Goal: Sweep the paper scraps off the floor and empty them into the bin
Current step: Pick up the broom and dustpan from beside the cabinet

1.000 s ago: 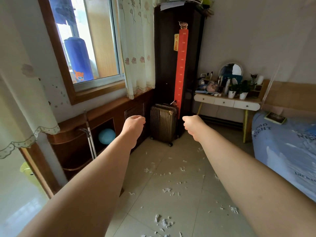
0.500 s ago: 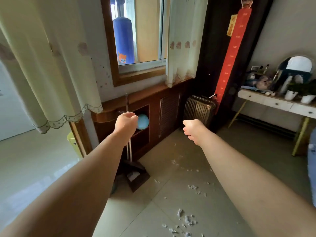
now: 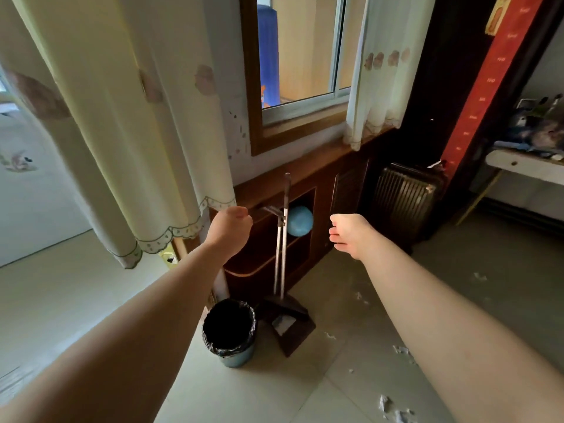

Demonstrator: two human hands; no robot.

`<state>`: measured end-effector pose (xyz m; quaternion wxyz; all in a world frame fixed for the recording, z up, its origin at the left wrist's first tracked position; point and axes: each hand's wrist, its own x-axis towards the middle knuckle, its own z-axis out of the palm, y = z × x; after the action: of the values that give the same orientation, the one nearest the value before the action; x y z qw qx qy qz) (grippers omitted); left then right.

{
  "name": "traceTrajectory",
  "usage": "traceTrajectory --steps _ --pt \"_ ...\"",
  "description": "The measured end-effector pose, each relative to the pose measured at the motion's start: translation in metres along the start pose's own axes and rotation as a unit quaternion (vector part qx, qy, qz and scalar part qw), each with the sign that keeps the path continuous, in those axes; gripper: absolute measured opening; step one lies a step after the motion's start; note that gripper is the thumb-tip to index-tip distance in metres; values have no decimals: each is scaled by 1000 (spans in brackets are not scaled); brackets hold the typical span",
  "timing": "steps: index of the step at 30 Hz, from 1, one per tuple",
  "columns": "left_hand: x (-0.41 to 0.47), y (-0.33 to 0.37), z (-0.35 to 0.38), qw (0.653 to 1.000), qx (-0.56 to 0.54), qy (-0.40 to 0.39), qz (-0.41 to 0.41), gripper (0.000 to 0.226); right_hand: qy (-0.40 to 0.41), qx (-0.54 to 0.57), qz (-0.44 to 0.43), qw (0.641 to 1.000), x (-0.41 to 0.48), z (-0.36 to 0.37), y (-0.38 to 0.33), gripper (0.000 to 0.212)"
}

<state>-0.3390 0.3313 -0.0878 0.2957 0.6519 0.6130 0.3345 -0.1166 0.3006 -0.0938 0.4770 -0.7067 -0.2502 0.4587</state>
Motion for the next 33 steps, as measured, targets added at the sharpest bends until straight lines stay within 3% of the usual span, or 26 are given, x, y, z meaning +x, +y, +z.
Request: traceTrajectory --steps 5,17,22,24,26,33 --pt "59 -27 4 998 43 -40 16 24 15 -33 27 999 39 37 -5 37" --pt "187 -56 87 986 97 -135 12 37 -23 -48 33 998 204 91 -12 35" --pt "256 -63 130 968 201 -146 43 44 -51 -103 -20 993 288 106 -20 8" --pt "276 -67 144 955 247 -155 47 45 -67 -103 -33 992 311 109 -25 38" --pt "302 -76 162 946 281 -160 36 45 -93 -107 -37 989 337 112 -33 54" --pt "362 -120 202 931 312 -186 45 43 -246 -77 -96 962 392 125 -47 31"
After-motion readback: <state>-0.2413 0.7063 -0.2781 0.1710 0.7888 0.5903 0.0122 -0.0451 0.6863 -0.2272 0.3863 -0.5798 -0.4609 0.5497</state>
